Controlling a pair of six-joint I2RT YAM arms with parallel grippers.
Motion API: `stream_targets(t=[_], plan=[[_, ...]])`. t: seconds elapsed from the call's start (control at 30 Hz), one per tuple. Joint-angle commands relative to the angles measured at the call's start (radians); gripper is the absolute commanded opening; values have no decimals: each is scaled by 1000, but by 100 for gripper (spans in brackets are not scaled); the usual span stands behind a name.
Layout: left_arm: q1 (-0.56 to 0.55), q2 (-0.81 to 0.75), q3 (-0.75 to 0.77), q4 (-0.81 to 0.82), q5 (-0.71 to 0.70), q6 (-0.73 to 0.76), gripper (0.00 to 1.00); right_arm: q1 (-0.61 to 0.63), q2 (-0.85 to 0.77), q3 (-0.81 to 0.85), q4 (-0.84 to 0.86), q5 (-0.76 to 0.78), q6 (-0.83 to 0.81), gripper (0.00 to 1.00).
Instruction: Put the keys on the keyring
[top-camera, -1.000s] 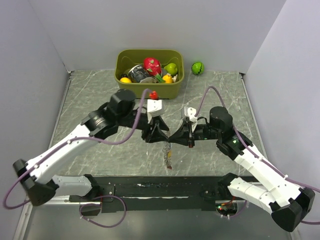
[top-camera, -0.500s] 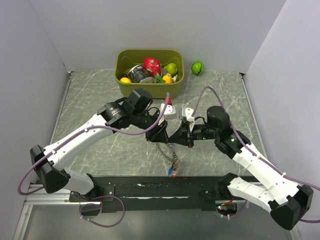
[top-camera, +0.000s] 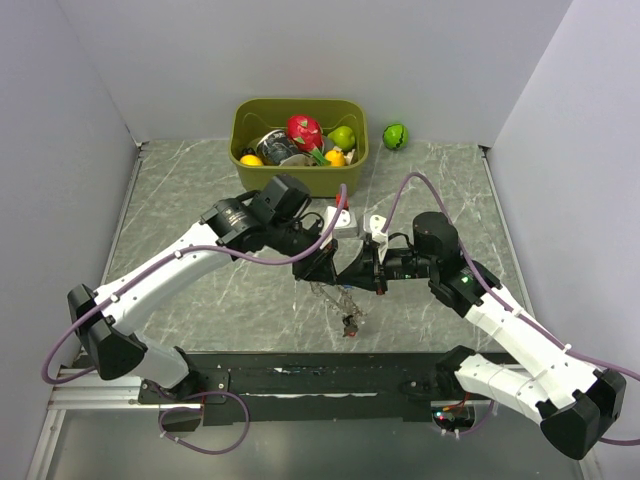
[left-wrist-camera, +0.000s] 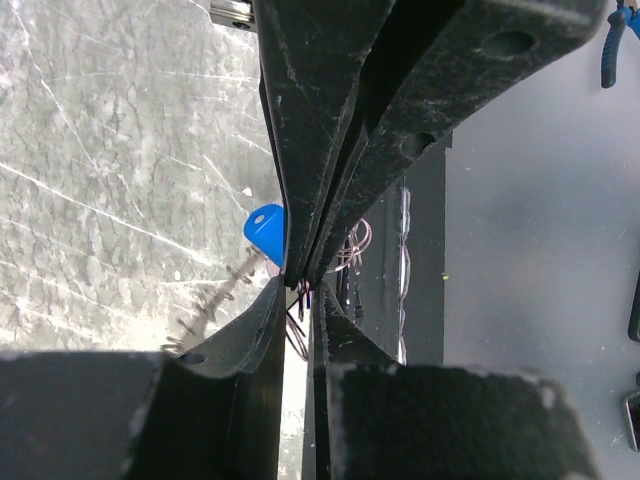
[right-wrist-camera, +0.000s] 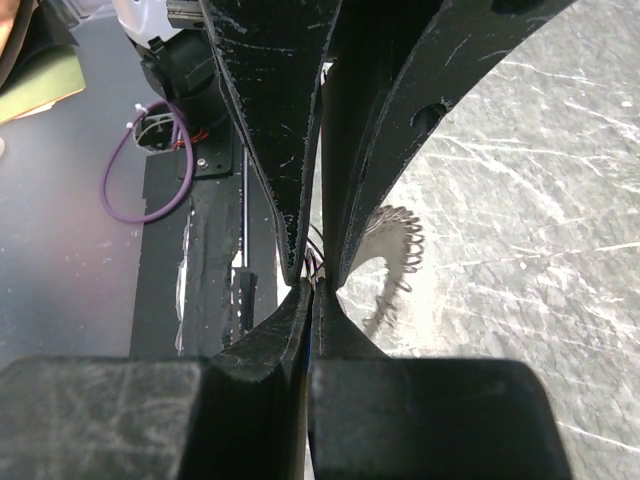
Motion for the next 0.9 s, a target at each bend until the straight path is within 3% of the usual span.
stream_targets(t=[0.0, 0.1, 0.2, 0.23, 0.37, 0.67, 0.87], plan=[[4, 7, 51, -44, -48, 25, 1, 1, -16, 45, 64, -27, -14, 0], [4, 3, 54, -48, -59, 27, 1, 1, -11, 47, 61, -31, -17, 0], [4, -7, 48, -42, -63, 25, 18, 1, -11, 47, 63, -33, -15, 0], [5, -8, 47, -39, -63, 24, 29, 1, -14, 47, 63, -30, -17, 0], [2, -25, 47, -35, -68, 22, 35, 0, -16, 43, 63, -31, -15, 0], [4, -21, 48, -12, -50, 13, 31, 1, -13, 43, 67, -37, -14, 0], [4, -19, 56, 10, -40, -2, 13, 1, -7, 45, 61, -31, -12, 0]])
